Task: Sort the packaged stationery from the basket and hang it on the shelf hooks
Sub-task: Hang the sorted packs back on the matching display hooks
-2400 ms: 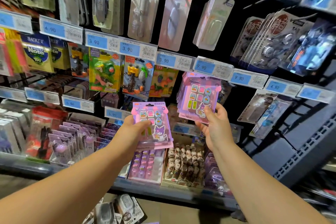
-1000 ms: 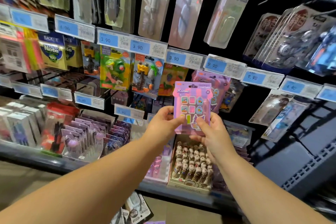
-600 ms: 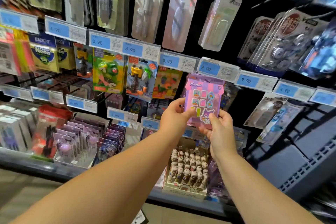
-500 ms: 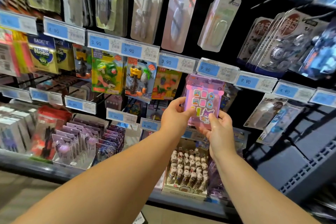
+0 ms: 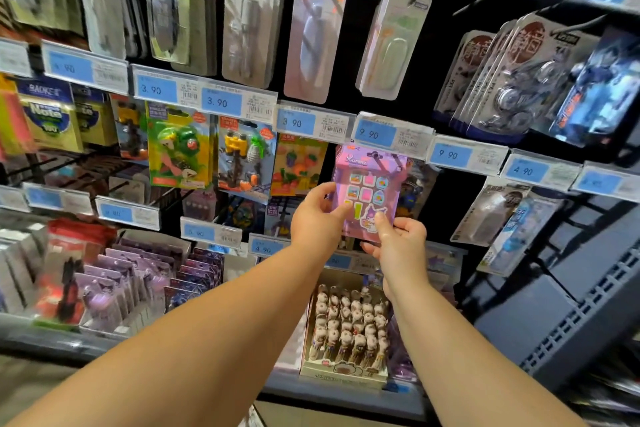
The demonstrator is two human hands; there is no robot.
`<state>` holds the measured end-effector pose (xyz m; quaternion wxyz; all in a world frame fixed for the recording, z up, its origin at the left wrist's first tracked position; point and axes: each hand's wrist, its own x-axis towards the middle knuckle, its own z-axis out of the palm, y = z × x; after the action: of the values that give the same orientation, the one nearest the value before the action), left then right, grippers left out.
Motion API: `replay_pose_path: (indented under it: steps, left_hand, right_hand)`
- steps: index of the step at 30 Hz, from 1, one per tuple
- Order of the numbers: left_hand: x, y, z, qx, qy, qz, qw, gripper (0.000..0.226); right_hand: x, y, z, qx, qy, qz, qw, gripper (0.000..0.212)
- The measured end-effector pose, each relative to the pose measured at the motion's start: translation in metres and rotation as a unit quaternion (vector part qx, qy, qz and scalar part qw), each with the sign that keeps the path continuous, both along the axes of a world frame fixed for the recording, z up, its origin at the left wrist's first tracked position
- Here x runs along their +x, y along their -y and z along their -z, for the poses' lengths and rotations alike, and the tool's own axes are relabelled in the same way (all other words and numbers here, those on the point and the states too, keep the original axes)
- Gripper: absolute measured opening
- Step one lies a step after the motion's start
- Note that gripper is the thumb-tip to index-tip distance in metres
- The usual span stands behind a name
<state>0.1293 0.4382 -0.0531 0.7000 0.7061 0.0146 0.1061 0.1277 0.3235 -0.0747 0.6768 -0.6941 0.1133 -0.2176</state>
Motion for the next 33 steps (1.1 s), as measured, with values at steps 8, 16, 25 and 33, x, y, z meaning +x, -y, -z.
replay_pose_path:
  steps: [8, 16, 25, 33]
  left_hand:
    - [0.009, -0.001, -0.004, 0.095, -0.016, -0.022, 0.995, 0.052]
    - [0.004, -0.007, 0.011, 0.134, 0.003, -0.05, 0.99, 0.034]
    - [-0.059, -0.075, 0.102, 0.156, 0.019, -0.07, 0.985, 0.017]
    - [-0.141, -0.152, 0.275, 0.382, -0.239, 0.125, 0.884, 0.026]
  right_hand:
    - [0.013, 0.004, 0.002, -0.042, -0.041, 0.026, 0.998, 0.035]
    - [0.017, 0.01, 0.012, -0.155, -0.062, 0.08, 0.983, 0.038]
    - [-0.038, -0.043, 0.043, -0.364, -0.058, -0.164, 0.915, 0.023]
    - [-0.064, -0.09, 0.174, -0.539, -0.328, -0.417, 0.654, 0.034]
